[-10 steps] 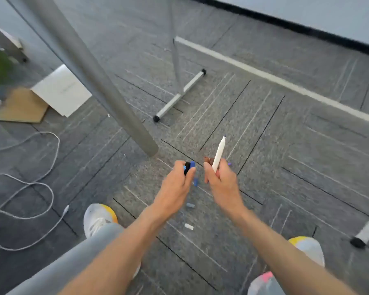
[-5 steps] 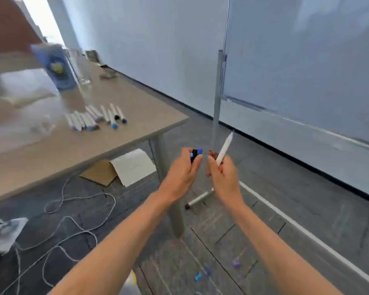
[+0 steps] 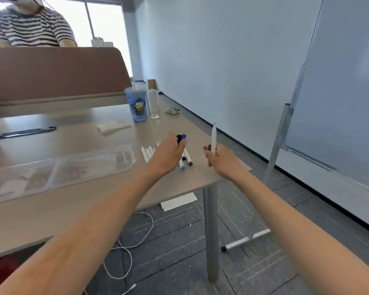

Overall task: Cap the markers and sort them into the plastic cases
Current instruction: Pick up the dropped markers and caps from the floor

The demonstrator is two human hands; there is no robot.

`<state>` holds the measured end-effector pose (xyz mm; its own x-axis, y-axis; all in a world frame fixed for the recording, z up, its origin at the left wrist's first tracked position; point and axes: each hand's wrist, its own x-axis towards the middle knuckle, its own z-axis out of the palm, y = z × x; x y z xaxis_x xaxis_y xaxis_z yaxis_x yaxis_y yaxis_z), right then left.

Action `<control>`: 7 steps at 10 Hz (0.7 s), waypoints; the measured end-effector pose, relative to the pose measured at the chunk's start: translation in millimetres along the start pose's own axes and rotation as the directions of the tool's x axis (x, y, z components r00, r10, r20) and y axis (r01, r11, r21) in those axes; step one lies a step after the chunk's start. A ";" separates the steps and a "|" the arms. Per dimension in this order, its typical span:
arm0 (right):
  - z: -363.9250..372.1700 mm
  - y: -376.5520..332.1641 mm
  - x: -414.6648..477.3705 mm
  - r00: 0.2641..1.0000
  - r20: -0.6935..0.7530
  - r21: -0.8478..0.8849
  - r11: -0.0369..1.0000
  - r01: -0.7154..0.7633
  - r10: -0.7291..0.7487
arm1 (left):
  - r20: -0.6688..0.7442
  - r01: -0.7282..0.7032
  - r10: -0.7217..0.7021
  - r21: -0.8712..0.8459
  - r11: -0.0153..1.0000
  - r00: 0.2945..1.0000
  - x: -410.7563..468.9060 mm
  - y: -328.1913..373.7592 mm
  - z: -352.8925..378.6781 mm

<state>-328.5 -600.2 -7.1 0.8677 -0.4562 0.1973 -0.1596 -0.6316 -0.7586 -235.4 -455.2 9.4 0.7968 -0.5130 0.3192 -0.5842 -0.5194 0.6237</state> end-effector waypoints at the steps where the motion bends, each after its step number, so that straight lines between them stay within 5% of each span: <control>1: 14.1 -5.5 29.5 0.981 0.136 -0.235 0.966 -0.105 0.140 | 0.023 0.080 -0.083 0.117 0.990 0.996 15.3 -32.3 -11.8; 3: 27.0 -10.5 73.5 0.940 0.167 -0.457 0.868 -0.193 0.297 | 0.074 0.102 -0.125 0.261 0.960 0.989 30.5 -44.7 -32.1; 5: 36.4 -18.7 88.1 0.957 0.173 -0.607 0.790 -0.082 0.233 | 0.086 0.113 -0.138 0.246 0.963 0.987 48.9 -49.1 -31.1; 7: 32.1 -18.1 96.2 0.946 0.228 -0.542 0.837 -0.072 0.229 | 0.082 0.099 -0.127 0.282 0.954 0.989 56.9 -58.2 -26.1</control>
<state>-227.0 -612.5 5.7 0.8919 -0.4336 -0.1287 -0.4514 -0.8355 -0.3132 -152.1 -436.3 10.0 0.8492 -0.4970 0.1783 -0.5219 -0.7392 0.4256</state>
